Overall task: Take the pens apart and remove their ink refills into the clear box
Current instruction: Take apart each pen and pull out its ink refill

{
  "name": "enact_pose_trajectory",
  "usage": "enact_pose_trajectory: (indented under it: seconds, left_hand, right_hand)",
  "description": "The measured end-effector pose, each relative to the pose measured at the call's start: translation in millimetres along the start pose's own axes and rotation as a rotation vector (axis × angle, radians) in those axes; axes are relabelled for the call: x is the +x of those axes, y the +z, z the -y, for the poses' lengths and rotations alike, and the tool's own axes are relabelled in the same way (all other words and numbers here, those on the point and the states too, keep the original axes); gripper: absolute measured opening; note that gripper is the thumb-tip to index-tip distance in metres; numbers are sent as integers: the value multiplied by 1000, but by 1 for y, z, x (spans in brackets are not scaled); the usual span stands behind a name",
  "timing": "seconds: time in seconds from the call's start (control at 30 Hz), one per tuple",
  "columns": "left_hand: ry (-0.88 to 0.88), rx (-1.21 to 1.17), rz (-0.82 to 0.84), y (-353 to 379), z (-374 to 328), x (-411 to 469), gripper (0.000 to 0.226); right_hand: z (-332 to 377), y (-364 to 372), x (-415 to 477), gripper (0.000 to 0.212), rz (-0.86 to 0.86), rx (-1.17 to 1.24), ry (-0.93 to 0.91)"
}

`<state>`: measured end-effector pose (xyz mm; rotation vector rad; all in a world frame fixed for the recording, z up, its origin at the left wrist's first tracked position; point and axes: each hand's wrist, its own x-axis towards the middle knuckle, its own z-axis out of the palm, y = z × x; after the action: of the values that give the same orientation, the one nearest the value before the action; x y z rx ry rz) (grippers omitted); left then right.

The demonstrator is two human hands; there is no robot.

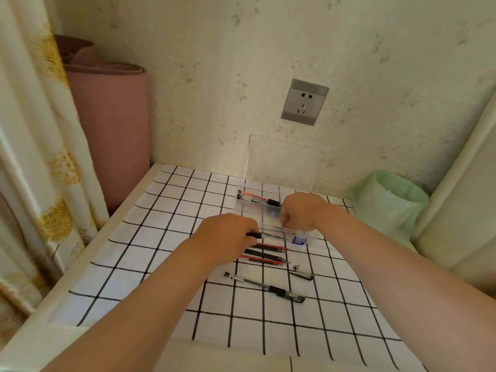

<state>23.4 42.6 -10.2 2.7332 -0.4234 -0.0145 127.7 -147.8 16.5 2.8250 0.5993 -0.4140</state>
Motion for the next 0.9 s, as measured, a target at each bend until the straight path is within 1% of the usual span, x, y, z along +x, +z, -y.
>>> enact_pose_trajectory:
  seconds: [0.07,0.17,0.2,0.27,0.33,0.4,0.5,0.6,0.9]
  left_hand:
    - [1,-3,8,0,1,-1,27]
    - [-16,20,20,2,5,0,28]
    - [-22,25,27,3,7,0,28]
    - [-30,22,42,3,10,1,28]
    - [-31,-1,53,2,11,2,26]
    - [-32,-27,55,1,11,1,25]
    - [-40,-78,64,1,8,0,28]
    - [-32,-131,76,0,7,-1,31]
    - [-39,-244,97,-1,7,-3,29]
  right_hand:
    - [-3,-3,-3,13,-24,65,-9]
    - [-9,-12,-19,7,-137,224,-8]
    - [-10,-14,-26,8,-176,297,-11]
    - [-10,-12,-44,17,-227,425,-22]
    - [-7,-4,-60,22,-283,497,-17]
    - [-3,9,-75,21,-346,520,13]
    - [-2,26,-91,18,-386,524,64]
    - [-6,33,-98,18,-382,513,80]
    - [-11,35,-102,20,-350,446,34]
